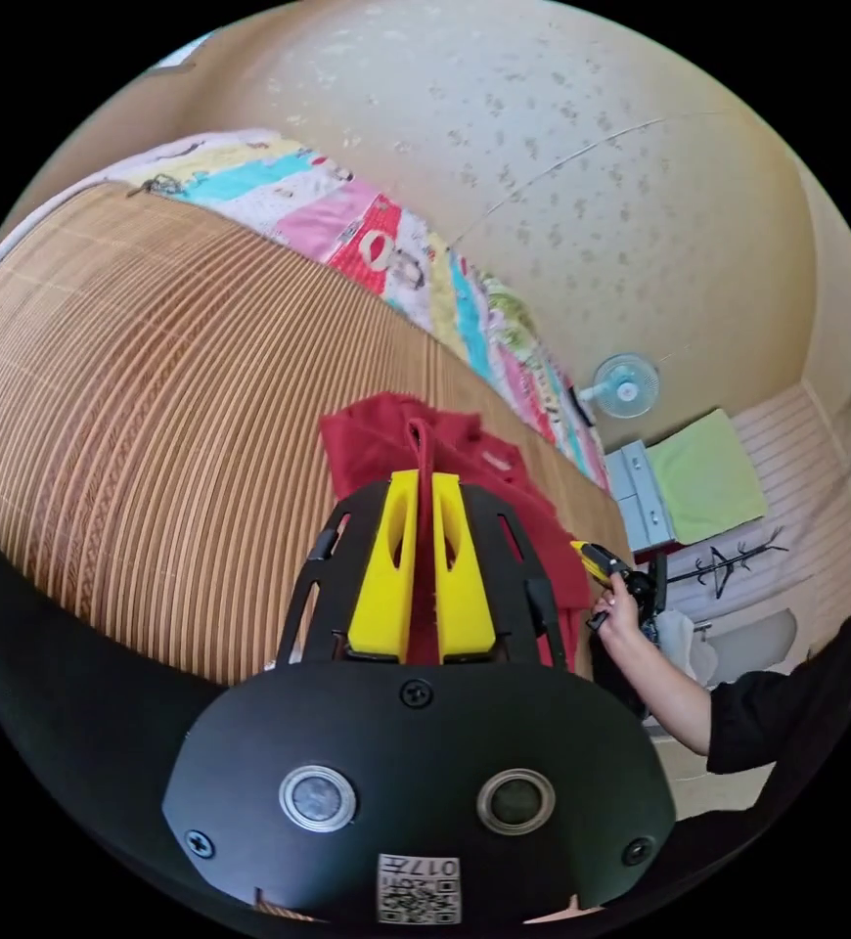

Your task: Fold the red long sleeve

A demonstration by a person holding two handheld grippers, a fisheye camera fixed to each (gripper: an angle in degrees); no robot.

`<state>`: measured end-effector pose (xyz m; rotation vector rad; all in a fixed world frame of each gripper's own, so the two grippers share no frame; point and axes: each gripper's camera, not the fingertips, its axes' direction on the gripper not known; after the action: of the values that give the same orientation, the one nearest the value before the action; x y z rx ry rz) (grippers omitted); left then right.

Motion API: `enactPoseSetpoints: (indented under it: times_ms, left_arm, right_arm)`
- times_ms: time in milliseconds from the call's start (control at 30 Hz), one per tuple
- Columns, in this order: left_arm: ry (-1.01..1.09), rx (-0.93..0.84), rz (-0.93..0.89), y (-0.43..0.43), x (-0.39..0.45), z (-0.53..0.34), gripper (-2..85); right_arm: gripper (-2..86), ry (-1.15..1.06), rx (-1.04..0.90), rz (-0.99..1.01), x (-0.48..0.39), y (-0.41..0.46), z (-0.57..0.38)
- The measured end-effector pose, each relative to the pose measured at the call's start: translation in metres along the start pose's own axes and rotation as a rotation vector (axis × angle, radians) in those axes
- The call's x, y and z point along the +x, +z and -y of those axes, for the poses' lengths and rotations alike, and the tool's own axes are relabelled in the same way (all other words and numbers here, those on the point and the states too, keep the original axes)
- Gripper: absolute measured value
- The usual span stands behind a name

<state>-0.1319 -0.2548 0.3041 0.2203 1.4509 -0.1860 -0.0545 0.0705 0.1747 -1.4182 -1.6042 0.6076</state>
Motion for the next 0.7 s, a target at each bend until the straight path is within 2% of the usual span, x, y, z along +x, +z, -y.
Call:
enactPoseSetpoints:
  times_ms: [67, 167, 233, 333, 467, 633, 700]
  left_arm:
    - [-0.054, -0.052, 0.03, 0.019, -0.012, 0.004, 4.1]
    - [0.0, -0.007, 0.001, -0.009, -0.004, -0.003, 6.9]
    - [0.059, -0.017, 0.021, -0.035, 0.01, -0.021, 9.6]
    - [0.128, -0.138, 0.025, -0.067, 0.028, -0.077, 10.9]
    - [0.133, -0.408, 0.1, -0.098, 0.029, -0.186, 12.8]
    - [0.109, -0.605, 0.228, -0.132, 0.015, -0.26, 13.5]
    - [0.139, -0.672, 0.343, -0.135, 0.01, -0.275, 13.5]
  right_arm:
    - [3.9, -0.041, -0.015, 0.031, 0.005, 0.0, 0.01]
    - [5.8, -0.081, -0.081, 0.005, -0.001, -0.02, 0.02]
    - [7.4, -0.187, -0.135, -0.02, -0.01, -0.051, 0.006]
    - [8.3, -0.291, -0.274, -0.042, -0.009, -0.083, -0.036]
    - [9.3, -0.304, -0.493, -0.076, 0.021, -0.11, -0.106]
    - [11.3, -0.15, -0.691, -0.073, 0.09, -0.15, -0.183]
    - [12.2, -0.096, -0.733, -0.062, 0.11, -0.157, -0.195]
